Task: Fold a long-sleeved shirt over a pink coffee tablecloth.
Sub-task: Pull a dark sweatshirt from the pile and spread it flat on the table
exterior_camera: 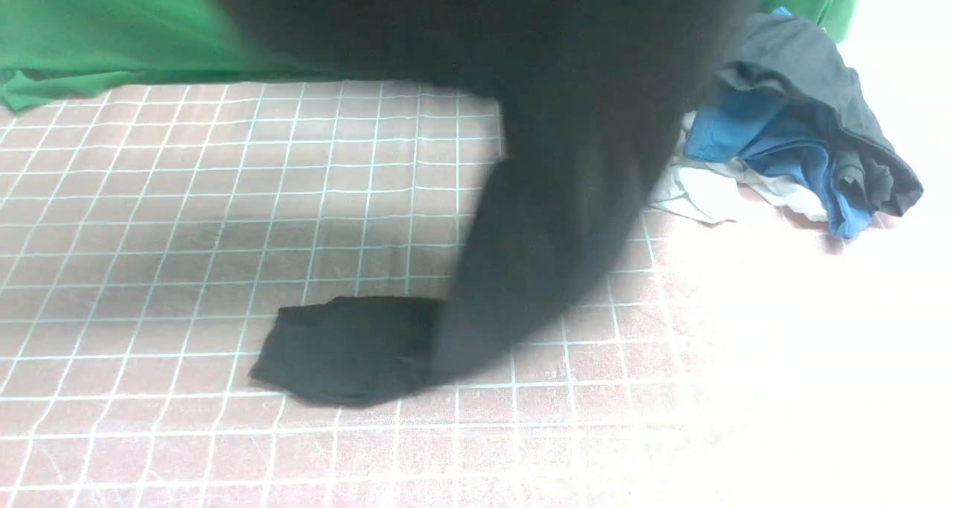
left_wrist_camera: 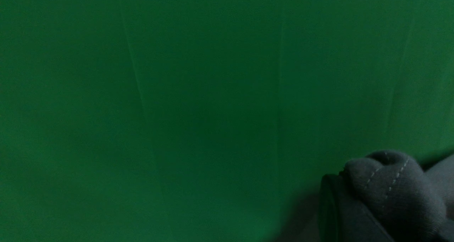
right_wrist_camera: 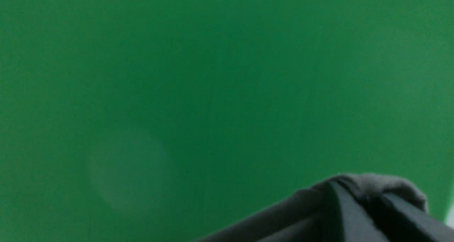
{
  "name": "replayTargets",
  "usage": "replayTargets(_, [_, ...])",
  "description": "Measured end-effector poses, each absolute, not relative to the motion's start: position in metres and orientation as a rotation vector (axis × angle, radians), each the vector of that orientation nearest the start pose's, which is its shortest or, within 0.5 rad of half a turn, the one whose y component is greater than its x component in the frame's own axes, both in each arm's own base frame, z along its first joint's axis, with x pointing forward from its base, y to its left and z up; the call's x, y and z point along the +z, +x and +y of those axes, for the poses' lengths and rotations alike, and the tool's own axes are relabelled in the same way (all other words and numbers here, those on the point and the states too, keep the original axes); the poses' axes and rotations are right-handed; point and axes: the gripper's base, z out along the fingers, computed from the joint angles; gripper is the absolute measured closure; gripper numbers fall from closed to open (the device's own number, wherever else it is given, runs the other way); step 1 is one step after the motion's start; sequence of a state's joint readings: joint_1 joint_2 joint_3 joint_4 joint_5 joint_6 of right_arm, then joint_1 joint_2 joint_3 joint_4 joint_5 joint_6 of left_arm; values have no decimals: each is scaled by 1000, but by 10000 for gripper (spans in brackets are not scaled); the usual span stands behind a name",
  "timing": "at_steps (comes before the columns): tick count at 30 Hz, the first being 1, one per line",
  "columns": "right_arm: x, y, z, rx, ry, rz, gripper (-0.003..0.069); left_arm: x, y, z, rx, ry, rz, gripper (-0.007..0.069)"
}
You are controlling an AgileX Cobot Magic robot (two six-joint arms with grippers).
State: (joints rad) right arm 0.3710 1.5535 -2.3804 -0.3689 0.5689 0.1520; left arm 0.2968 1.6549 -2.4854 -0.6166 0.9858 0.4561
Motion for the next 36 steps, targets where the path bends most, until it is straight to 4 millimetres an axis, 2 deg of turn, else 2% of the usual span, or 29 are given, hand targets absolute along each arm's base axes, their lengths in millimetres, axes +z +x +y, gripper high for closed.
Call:
replayTargets(3, [684, 194, 56, 57, -110, 1054, 599, 657, 220, 21, -17, 300, 1343, 594])
replayTargets(4, [691, 177, 48, 47, -95, 1040, 599, 667, 192, 11, 7, 348, 1295, 594])
replayTargets(7, [687, 167, 39, 5, -87, 1133, 599, 668, 168, -1, 6, 417, 1324, 594])
replayTargets(9, [670, 179, 40, -38, -102, 1309, 599, 656, 168, -4, -39, 454, 1413, 594])
replayTargets(11, [642, 201, 45, -85, -137, 1531, 599, 631, 190, 0, -123, 449, 1551, 594])
replayTargets(12, [620, 220, 51, -113, -164, 1662, 599, 613, 203, 2, -171, 440, 1634, 594])
replayTargets(13, [608, 228, 54, -125, -180, 1737, 599, 594, 216, 6, -208, 429, 1712, 594])
replayTargets(14, [581, 244, 60, -144, -210, 1863, 599, 568, 230, 9, -248, 415, 1813, 594])
replayTargets(15, [558, 252, 64, -151, -226, 1965, 599, 532, 246, 14, -301, 388, 1948, 594])
replayTargets(16, [548, 254, 65, -152, -235, 2003, 599, 532, 245, 14, -295, 389, 1948, 594])
replayTargets(17, [514, 255, 67, -143, -237, 2136, 599, 479, 259, 19, -350, 342, 2131, 594])
replayTargets(18, [495, 252, 67, -137, -231, 2202, 599, 452, 262, 21, -376, 315, 2210, 594])
replayTargets(19, [463, 242, 65, -120, -214, 2303, 599, 413, 262, 23, -409, 263, 2308, 594])
replayTargets(20, [446, 234, 63, -103, -204, 2346, 599, 384, 258, 23, -436, 216, 2370, 594])
replayTargets(22, [410, 215, 61, -41, -194, 2424, 599, 340, 248, 22, -459, 132, 2443, 594])
replayTargets(23, [402, 211, 61, -22, -190, 2439, 599, 331, 245, 21, -461, 114, 2458, 594])
replayTargets(24, [377, 196, 60, 31, -187, 2506, 599, 307, 234, 20, -453, 67, 2488, 594])
replayTargets(26, [346, 176, 59, 91, -182, 2610, 599, 277, 218, 20, -406, 32, 2530, 594])
replayTargets(28, [319, 157, 56, 117, -177, 2728, 599, 265, 205, 20, -345, 37, 2553, 594])
replayTargets(29, [317, 156, 56, 116, -177, 2740, 599, 265, 203, 20, -338, 38, 2551, 594])
replayTargets(31, [296, 136, 52, 133, -171, 2838, 597, 266, 195, 18, -279, 61, 2537, 594])
replayTargets(34, [279, 116, 49, 183, -159, 2882, 594, 274, 187, 12, -222, 136, 2517, 594])
replayTargets(36, [271, 109, 47, 191, -156, 2902, 592, 272, 182, 9, -207, 171, 2563, 594])
